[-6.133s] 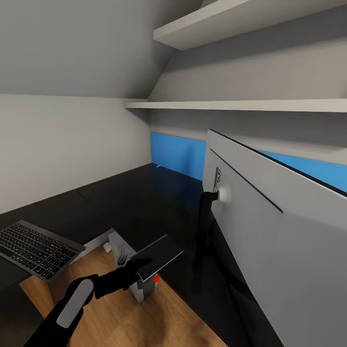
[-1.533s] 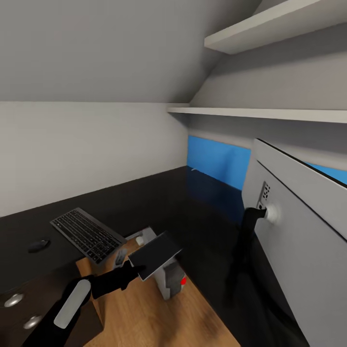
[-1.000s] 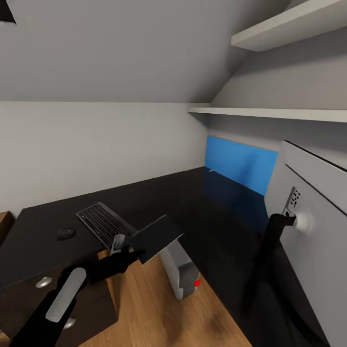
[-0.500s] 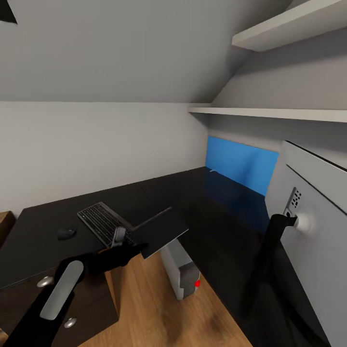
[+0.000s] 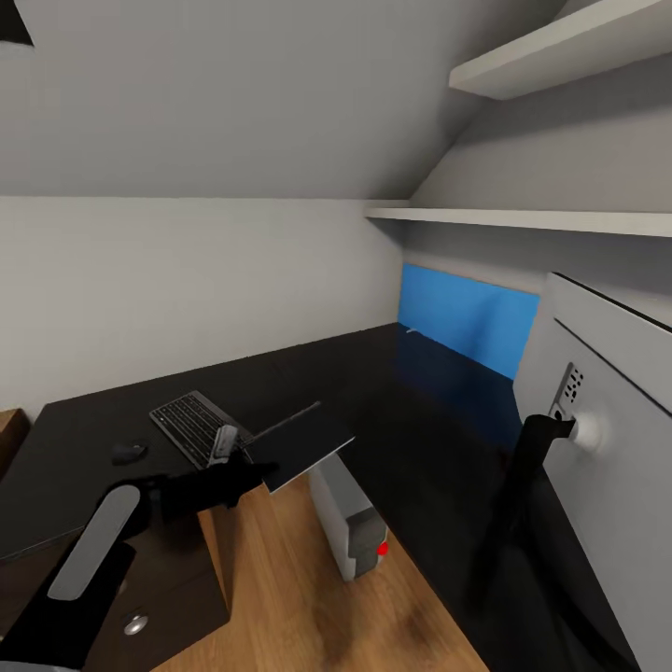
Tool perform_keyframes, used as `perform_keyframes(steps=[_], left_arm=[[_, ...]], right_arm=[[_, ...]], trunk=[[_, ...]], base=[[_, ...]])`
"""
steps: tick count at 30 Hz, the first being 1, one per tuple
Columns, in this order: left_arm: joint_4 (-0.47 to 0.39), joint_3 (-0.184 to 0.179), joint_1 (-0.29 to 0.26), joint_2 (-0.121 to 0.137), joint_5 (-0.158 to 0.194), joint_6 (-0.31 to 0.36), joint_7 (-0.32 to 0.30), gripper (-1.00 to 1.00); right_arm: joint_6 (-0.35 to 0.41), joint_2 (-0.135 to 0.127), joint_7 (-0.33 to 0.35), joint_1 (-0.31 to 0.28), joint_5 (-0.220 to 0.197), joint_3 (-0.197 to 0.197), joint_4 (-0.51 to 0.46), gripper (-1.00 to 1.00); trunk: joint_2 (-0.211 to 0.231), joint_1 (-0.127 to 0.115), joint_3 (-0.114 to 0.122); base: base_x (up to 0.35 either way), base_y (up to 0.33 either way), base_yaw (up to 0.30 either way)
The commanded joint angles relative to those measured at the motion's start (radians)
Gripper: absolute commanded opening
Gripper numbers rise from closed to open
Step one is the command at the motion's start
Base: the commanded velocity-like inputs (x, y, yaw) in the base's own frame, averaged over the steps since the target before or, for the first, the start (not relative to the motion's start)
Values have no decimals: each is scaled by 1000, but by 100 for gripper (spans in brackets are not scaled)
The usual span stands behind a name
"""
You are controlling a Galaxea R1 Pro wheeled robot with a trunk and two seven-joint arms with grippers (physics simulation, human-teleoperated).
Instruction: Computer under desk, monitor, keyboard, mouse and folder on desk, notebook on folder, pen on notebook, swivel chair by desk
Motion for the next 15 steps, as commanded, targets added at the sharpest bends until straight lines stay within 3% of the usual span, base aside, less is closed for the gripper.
perform_keyframes(steps=[1,3,8,10,15], left_arm=[[-1,-1,-4,4,29,1,33,-100],[-1,-1,-12,13,59,2,72,-100],[-1,-2,-18,37,82,4,101,-100],[-3,-5,-19,54,89,4,61,-100],[8,-9,-19,68,90,4,-69,-100]], right_arm=[[-4,0,-2,-1,-7,9,2,100],[-3,0,-2,-1,-7,9,2,100],[-1,0,-2,-1,-7,9,2,100],[0,0,-2,-1,-7,10,3,100],[1,0,-2,-1,-7,9,3,100]], trunk=[[0,0,-1],[0,0,-1],[0,0,-1],[0,0,-1],[0,0,-1]], base=[[0,0,0],[0,0,0],[0,0,0],[-117,0,0],[-191,0,0]])
